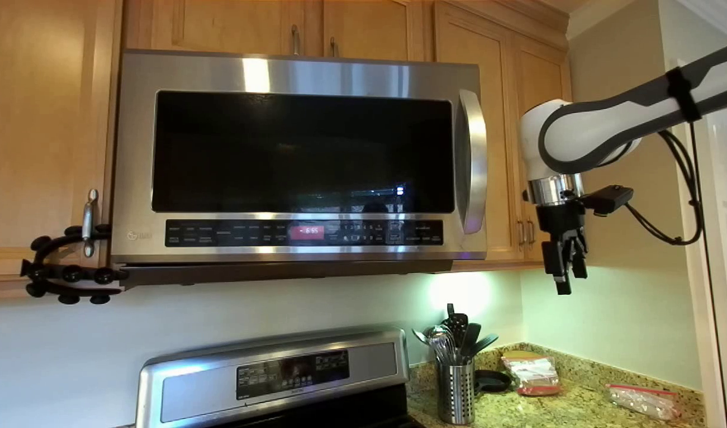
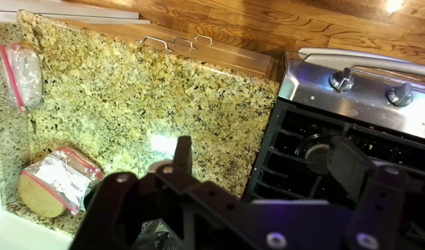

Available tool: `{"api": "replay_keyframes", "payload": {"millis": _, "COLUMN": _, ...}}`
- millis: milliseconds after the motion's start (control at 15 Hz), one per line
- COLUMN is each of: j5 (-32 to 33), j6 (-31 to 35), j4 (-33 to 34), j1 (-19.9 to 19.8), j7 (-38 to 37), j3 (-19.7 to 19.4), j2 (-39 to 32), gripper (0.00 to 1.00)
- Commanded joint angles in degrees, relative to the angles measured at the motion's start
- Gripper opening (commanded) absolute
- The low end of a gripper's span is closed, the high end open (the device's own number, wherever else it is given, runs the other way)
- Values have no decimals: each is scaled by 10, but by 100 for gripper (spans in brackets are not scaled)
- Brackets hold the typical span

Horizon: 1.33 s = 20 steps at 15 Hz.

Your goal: Close the microwave door

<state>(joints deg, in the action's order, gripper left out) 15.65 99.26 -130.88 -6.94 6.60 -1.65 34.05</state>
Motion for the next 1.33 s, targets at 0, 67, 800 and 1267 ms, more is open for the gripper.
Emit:
{"api": "replay_keyframes", "payload": {"millis": 0, "j5": 6, "j6": -2, "j4": -1, "j1": 13, "j7": -5, "j3": -9, "j2": 3, "gripper": 100}}
{"api": "replay_keyframes", "payload": {"millis": 67, "j5": 7, "j6": -1, "j4": -7, "j1": 14, "j7": -9, "j3": -5, "j2": 14, "gripper": 100}}
{"api": "replay_keyframes", "payload": {"millis": 800, "j5": 1, "j6": 11, "j4": -20, "j1": 59, "j7": -37, "j3": 40, "j2": 115, "gripper": 90}}
{"api": "replay_keyframes", "payload": {"millis": 1267, "j5": -11, "j6": 44, "j4": 14, "j1": 89, "j7": -60, "j3": 82, "j2": 99, "gripper": 33}}
